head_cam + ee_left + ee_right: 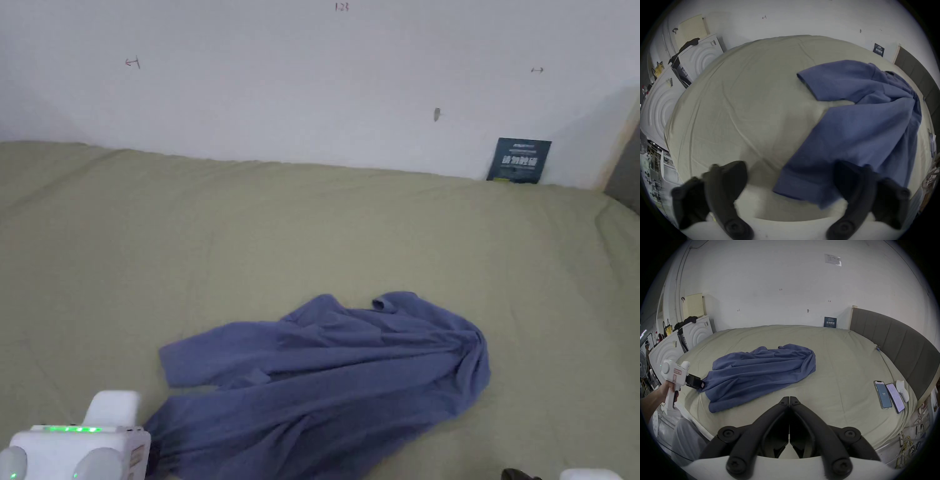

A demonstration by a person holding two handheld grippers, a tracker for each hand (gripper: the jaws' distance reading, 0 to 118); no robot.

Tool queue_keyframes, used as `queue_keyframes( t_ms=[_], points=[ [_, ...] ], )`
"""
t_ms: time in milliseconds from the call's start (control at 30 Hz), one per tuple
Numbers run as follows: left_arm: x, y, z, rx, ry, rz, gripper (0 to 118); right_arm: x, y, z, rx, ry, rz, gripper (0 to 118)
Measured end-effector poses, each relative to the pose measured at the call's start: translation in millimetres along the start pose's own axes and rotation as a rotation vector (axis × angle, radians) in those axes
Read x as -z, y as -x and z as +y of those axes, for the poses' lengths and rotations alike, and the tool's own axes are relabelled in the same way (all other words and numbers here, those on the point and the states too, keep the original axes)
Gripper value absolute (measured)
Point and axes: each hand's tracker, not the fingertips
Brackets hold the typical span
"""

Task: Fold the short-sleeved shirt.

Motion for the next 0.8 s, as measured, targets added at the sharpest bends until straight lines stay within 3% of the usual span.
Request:
queue_keyframes(
  t_ms=[67, 133, 267, 367, 500, 533, 567, 600, 633, 800],
  points=[
    [22, 20, -6, 0.051, 0.024, 0.042, 0, 6, -3, 2, 0.033, 0.022, 0.015, 1],
    [30, 32, -5, 0.015, 0.026, 0.006, 0, 10, -4, 6, 0.03, 0.035, 0.002, 1],
    [34, 12, -8, 0.016, 0.023, 0.029, 0, 36, -19, 26, 0.03, 0.069, -0.024, 1],
    [31, 12, -8, 0.021, 0.018, 0.016, 0, 79, -39, 54, 0.042, 0.103, -0.04, 1],
    [28, 16, -8, 0.009, 0.014, -0.01, 0, 151, -60, 107, 0.001, 0.119, -0.05, 1],
    [30, 15, -9, 0.005, 0.015, -0.016, 0, 171, -65, 123, -0.019, 0.112, -0.047, 8],
    [23, 14, -8, 0.0, 0.014, -0.021, 0, 193, -69, 139, -0.047, 0.118, -0.04, 31],
    [23, 12, -9, -0.006, 0.015, -0.024, 0, 212, -72, 151, -0.07, 0.139, -0.05, 91],
    [23, 10, -10, -0.017, 0.015, -0.027, 0, 236, -78, 163, -0.086, 0.181, -0.05, 118],
    [21, 7, -9, -0.037, 0.018, -0.038, 0, 322, -94, 186, -0.098, 0.37, -0.049, 118]
  ],
)
